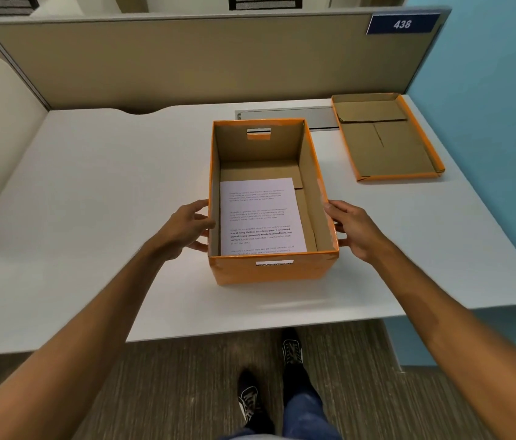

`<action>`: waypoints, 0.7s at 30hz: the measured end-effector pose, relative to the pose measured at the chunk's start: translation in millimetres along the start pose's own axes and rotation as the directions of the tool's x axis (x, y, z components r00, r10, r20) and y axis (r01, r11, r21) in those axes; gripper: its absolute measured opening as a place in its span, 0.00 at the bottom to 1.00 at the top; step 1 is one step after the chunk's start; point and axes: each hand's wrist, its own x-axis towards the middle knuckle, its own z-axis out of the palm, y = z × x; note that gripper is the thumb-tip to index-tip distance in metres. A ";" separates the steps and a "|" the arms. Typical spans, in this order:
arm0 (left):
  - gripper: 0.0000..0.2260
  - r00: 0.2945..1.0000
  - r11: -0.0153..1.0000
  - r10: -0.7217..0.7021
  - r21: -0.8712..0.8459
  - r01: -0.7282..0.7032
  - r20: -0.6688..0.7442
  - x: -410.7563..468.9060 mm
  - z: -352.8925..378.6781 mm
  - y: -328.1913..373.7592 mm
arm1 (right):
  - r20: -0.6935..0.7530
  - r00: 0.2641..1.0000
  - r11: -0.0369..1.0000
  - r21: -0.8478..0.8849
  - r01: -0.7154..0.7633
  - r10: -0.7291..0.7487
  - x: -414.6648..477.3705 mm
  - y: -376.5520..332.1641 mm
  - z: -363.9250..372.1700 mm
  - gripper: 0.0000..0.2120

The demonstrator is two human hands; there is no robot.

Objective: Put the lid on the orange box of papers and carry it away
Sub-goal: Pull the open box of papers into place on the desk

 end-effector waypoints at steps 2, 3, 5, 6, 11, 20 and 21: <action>0.27 1.000 1.000 -0.003 0.002 0.003 -0.008 -0.7 0.9 -1.6 | -0.008 1.000 1.000 -0.005 -0.005 0.005 -0.2 -0.2 1.4 0.16; 0.27 1.000 1.000 -0.004 0.003 0.004 -0.009 -0.9 1.1 -2.0 | -0.011 1.000 1.000 -0.006 -0.007 0.007 -0.5 0.0 1.8 0.15; 0.27 1.000 1.000 -0.002 0.012 0.002 -0.005 -1.5 1.5 -1.5 | -0.013 1.000 1.000 -0.003 -0.008 0.008 -1.1 0.3 1.8 0.14; 0.27 1.000 1.000 -0.002 0.018 0.002 -0.004 -1.9 1.8 -0.6 | -0.014 1.000 1.000 -0.002 -0.009 0.009 -1.4 0.0 1.7 0.14; 0.27 1.000 0.999 -0.013 0.047 0.014 -0.027 -2.4 4.0 2.3 | -0.022 1.000 1.000 -0.008 -0.022 0.021 -1.4 -2.4 1.7 0.14; 0.35 0.923 0.905 0.231 0.415 -0.089 -0.307 -4.0 13.6 14.2 | -0.168 0.980 0.977 -0.198 0.075 -0.109 2.6 -11.2 -2.1 0.16; 0.35 0.906 0.890 0.281 0.440 -0.122 -0.316 -4.0 14.8 18.9 | -0.194 0.969 0.965 -0.243 0.103 -0.152 2.9 -12.9 -4.5 0.15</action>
